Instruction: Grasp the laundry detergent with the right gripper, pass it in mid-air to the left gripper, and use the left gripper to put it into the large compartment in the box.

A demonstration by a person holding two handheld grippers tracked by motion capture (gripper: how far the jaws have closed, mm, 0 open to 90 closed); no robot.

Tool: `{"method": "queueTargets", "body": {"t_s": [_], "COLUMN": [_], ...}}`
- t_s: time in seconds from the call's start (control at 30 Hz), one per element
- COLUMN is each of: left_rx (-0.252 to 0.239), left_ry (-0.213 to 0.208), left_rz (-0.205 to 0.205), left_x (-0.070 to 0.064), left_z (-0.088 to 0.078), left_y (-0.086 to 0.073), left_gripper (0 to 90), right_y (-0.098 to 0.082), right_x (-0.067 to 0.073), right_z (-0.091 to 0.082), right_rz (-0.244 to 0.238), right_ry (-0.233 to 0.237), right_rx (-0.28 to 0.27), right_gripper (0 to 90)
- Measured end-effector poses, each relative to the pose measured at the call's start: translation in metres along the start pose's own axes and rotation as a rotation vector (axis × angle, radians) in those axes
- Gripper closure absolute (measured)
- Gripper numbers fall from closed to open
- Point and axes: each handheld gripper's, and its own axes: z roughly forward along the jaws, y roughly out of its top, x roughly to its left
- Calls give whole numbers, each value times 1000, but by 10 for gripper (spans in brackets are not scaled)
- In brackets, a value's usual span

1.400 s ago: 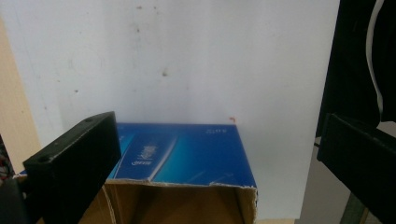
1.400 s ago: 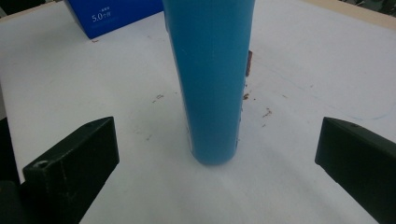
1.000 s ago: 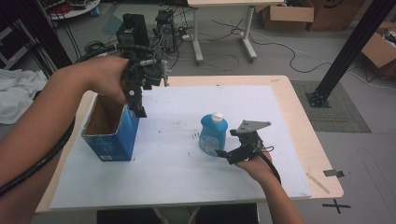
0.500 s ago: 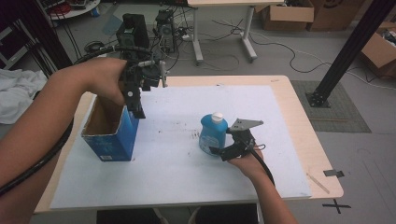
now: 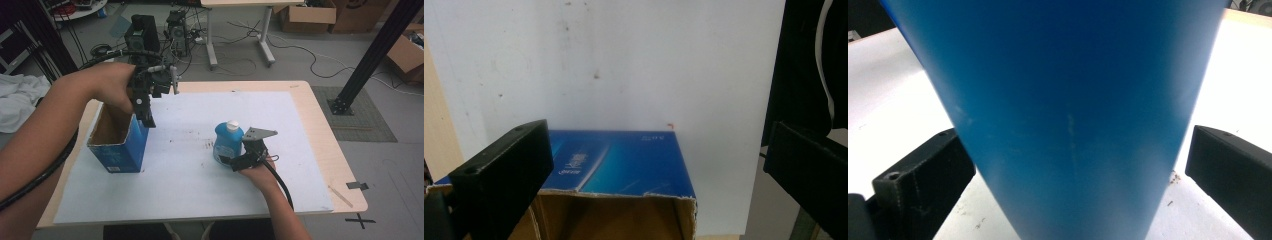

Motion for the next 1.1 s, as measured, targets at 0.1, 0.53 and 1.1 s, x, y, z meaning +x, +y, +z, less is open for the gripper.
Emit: {"method": "queueTargets", "body": {"t_s": [0.1,0.53,1.1], "left_rx": [0,-3,-10], "left_ry": [-1,-3,1], "left_rz": [0,-3,-2], "left_x": [0,1,0], "left_z": [1,4,4], "left_y": [0,-2,-3], "left_gripper": [1,1,1], "right_y": [-1,-6,-9], "right_x": [0,2,6], "right_z": [2,7,5], "right_rz": [-1,-8,-10], "right_ry": [-3,-42,-93], "right_rx": [-5,-50,-82], "right_gripper": [0,64,181]}}
